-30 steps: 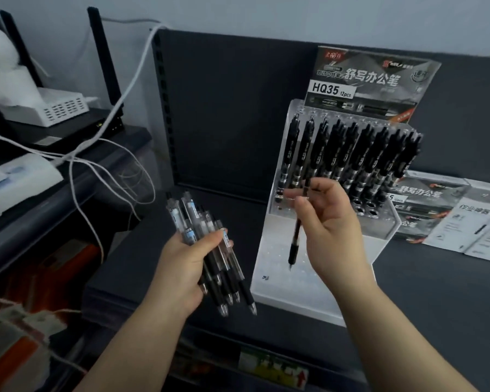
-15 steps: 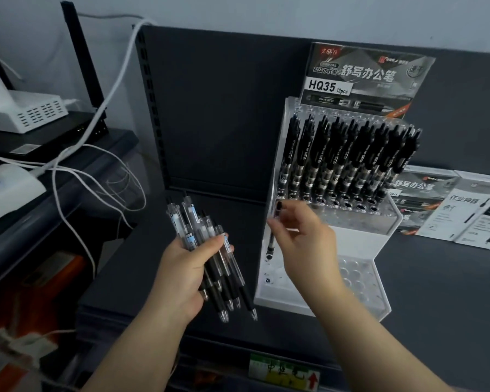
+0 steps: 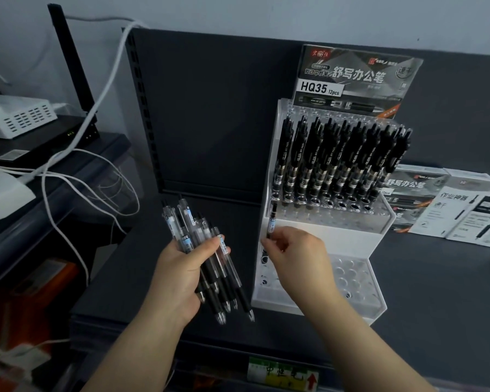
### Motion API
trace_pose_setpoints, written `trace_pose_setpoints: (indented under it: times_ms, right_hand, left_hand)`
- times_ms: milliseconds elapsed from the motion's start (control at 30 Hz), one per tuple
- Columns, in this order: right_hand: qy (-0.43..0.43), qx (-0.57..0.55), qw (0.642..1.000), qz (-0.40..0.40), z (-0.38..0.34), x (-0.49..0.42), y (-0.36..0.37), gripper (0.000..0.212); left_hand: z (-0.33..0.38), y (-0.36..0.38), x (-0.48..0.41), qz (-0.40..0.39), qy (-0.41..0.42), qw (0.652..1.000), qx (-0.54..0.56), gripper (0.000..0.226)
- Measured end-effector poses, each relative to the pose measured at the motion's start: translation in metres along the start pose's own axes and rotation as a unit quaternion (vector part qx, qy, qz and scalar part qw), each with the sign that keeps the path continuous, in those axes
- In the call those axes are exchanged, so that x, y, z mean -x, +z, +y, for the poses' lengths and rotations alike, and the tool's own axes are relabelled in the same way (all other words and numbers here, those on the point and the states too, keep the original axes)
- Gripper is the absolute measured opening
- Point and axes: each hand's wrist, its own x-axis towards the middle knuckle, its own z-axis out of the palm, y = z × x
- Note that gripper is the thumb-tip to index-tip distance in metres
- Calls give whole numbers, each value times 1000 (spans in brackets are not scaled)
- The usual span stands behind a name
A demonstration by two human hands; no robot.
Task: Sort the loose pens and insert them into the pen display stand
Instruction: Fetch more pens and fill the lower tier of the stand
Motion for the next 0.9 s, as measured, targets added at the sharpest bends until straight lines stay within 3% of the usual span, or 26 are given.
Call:
trace_pose_setpoints:
  times_ms: [300,433,500,600,700,800,900]
  right_hand:
    - [23,2,1000,-5,-2,0,-1,14]
    - [36,-81,996,21,-5,8,-8,19]
    - [22,-136,990,-25,-10,16,-12,18]
    - [5,-166,970,-179,-21,27,-17,8]
    - [25,-186,957,-222,-21,27,-23,7]
    - [54,-231,955,-176,-19,23,-31,12]
    - [75,-294,952,-32,-12,17,-36,12]
  left_hand:
    - [1,3,2,-1,0,1000,0,13]
    - [3,5,4,-12,-3,1000,2,16]
    - [4,6,5,-18,-5,1000,8,18]
    - [4,10,6,-33,-6,999,22,18]
    - [6,16,7,-51,-3,998,22,27]
    - [6,17,5,-52,-5,998,27,19]
    - [4,17,3,-39,-5,999,21,12]
